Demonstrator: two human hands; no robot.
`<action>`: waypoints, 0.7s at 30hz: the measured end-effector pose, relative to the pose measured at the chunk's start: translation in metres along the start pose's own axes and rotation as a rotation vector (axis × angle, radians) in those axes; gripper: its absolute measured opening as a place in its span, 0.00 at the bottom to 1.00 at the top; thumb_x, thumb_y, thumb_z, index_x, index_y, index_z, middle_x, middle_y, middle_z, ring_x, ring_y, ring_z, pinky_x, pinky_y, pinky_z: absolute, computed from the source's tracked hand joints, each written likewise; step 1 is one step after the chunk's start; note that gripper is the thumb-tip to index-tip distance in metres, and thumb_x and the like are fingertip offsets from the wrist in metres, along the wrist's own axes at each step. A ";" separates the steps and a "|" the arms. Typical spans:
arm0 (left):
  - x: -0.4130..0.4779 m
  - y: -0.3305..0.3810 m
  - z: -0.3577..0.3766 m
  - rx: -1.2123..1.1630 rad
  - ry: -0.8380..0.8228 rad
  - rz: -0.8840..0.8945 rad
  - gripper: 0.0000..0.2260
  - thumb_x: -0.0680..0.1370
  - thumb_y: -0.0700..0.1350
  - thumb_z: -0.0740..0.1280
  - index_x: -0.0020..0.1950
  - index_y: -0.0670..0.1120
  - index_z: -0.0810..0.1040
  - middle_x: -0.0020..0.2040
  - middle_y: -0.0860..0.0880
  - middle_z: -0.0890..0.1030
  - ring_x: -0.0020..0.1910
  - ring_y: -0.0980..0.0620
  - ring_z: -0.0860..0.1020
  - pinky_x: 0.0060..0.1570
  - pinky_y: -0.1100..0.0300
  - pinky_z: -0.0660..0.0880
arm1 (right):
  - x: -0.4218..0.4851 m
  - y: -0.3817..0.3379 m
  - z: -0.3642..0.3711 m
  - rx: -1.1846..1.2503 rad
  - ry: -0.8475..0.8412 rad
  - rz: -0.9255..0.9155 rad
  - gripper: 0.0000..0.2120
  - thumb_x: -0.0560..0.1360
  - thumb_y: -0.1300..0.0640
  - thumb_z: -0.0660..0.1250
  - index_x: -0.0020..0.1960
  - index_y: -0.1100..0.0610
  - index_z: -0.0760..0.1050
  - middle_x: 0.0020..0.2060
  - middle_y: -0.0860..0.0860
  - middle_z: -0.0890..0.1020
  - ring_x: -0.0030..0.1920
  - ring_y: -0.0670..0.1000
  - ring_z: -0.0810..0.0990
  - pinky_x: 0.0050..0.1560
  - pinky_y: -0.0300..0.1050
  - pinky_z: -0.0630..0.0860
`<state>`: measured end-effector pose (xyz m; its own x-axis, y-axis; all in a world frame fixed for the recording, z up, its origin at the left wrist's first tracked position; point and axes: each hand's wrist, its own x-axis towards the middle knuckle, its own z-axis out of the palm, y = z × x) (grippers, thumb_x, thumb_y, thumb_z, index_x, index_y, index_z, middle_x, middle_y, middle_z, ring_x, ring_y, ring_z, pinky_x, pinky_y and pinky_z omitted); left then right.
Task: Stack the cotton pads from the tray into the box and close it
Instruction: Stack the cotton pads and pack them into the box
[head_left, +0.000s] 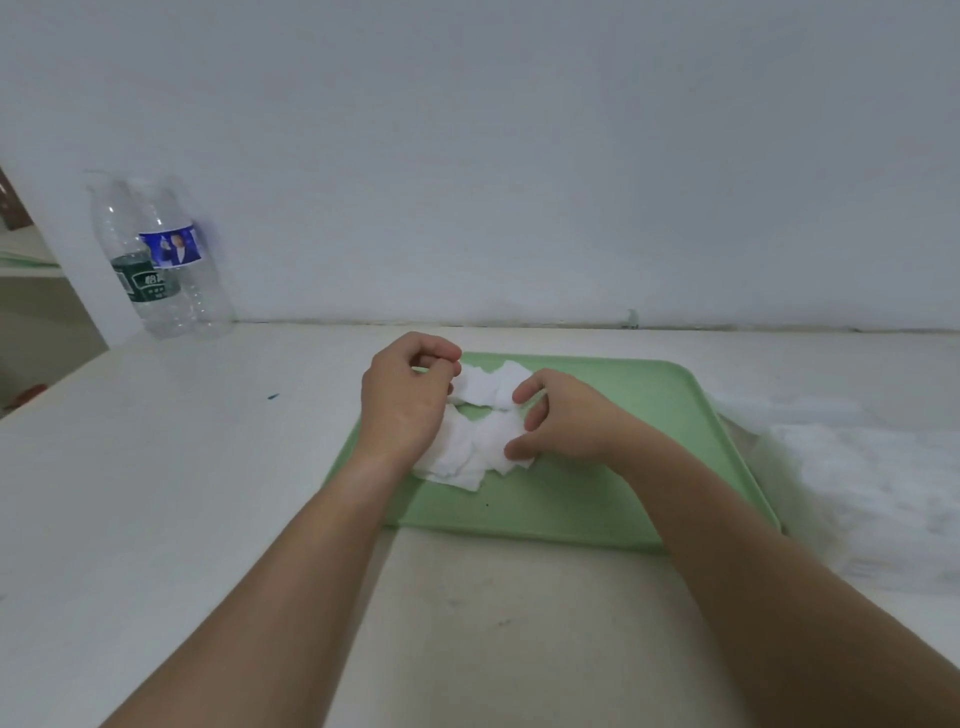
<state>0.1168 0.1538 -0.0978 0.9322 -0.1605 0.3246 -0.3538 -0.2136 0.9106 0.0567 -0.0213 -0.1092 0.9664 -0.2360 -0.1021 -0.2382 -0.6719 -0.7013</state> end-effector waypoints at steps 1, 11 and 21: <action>0.000 0.000 0.000 0.006 -0.003 -0.003 0.09 0.78 0.38 0.65 0.46 0.51 0.81 0.42 0.52 0.84 0.38 0.57 0.81 0.39 0.67 0.73 | 0.000 0.001 -0.002 -0.046 -0.016 -0.004 0.29 0.66 0.52 0.80 0.63 0.49 0.71 0.43 0.45 0.77 0.41 0.44 0.76 0.39 0.40 0.69; -0.003 -0.008 0.001 0.157 -0.059 0.065 0.07 0.78 0.40 0.68 0.49 0.50 0.82 0.47 0.55 0.83 0.39 0.60 0.77 0.37 0.75 0.69 | 0.000 0.001 -0.010 -0.125 -0.068 -0.075 0.15 0.68 0.51 0.78 0.39 0.52 0.72 0.36 0.46 0.72 0.35 0.47 0.71 0.34 0.41 0.65; -0.010 -0.011 0.000 0.697 -0.531 0.101 0.20 0.80 0.55 0.66 0.72 0.56 0.69 0.66 0.58 0.78 0.64 0.55 0.74 0.75 0.47 0.54 | -0.005 0.003 -0.033 0.285 -0.106 -0.152 0.04 0.77 0.61 0.69 0.50 0.56 0.81 0.39 0.49 0.85 0.40 0.47 0.82 0.41 0.42 0.77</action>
<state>0.1116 0.1574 -0.1111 0.7964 -0.6001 0.0752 -0.5606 -0.6858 0.4641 0.0478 -0.0451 -0.0878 0.9970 -0.0642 -0.0439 -0.0689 -0.4671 -0.8815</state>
